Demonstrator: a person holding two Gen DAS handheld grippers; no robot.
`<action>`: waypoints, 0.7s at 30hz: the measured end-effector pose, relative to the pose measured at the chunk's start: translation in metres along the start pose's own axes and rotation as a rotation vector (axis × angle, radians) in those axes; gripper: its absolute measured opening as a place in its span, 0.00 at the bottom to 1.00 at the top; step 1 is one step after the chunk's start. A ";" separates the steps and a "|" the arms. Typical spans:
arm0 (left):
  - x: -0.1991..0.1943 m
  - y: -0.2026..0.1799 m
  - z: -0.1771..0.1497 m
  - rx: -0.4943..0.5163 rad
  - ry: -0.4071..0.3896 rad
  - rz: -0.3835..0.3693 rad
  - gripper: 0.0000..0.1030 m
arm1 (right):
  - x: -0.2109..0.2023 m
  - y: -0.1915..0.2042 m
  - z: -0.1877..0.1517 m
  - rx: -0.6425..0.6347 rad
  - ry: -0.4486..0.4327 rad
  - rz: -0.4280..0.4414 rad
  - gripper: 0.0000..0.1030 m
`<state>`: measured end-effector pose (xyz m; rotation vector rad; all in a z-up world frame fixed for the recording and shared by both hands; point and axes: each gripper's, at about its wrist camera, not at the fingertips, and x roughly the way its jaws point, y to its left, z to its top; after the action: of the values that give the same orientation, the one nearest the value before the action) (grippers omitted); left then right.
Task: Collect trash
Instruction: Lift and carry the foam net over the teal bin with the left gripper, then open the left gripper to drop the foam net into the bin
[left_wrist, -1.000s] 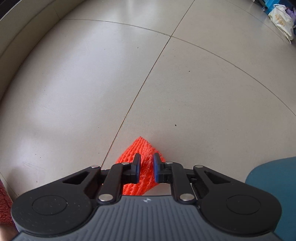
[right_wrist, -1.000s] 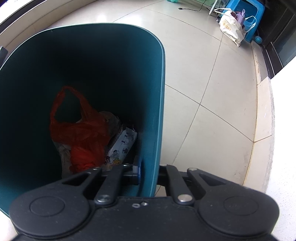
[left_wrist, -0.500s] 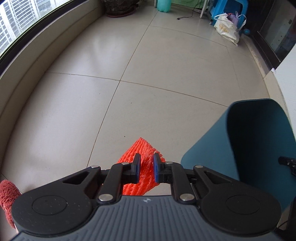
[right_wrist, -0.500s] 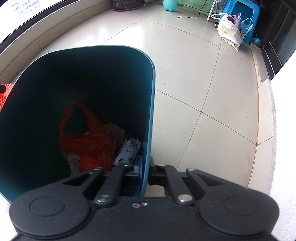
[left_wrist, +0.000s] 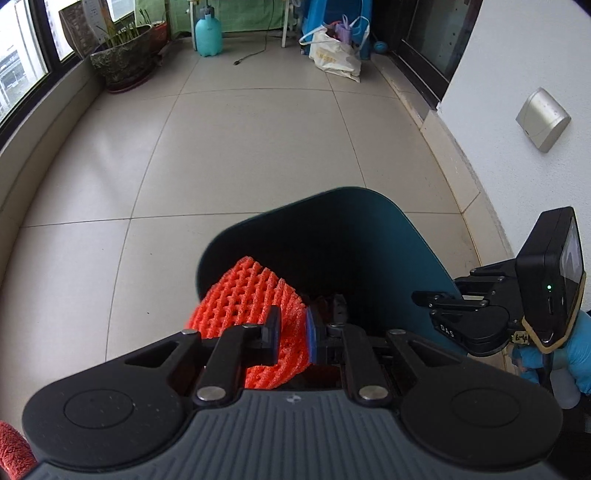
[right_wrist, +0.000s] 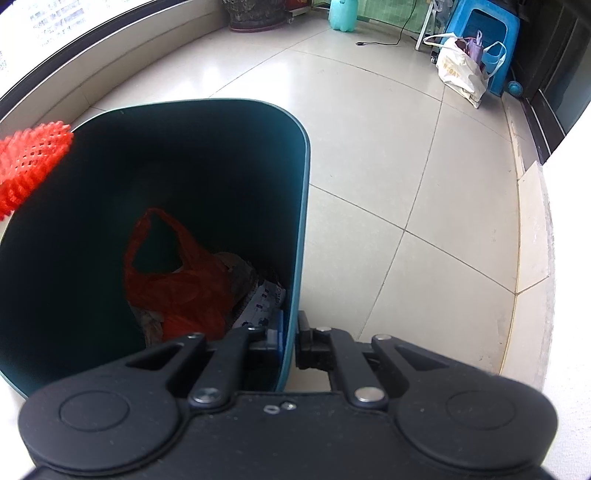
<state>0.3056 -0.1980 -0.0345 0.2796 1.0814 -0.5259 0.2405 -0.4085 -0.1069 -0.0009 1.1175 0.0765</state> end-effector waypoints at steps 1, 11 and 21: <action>0.010 -0.005 -0.002 0.008 0.020 0.000 0.13 | 0.000 0.000 0.000 -0.004 -0.002 0.000 0.05; 0.097 -0.027 -0.030 0.021 0.186 0.038 0.13 | 0.000 0.002 -0.002 -0.023 -0.012 0.005 0.05; 0.113 -0.025 -0.035 0.004 0.194 0.047 0.31 | -0.003 0.002 -0.002 -0.027 -0.013 0.007 0.06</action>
<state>0.3062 -0.2330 -0.1500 0.3643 1.2586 -0.4652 0.2371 -0.4067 -0.1050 -0.0200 1.1039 0.0977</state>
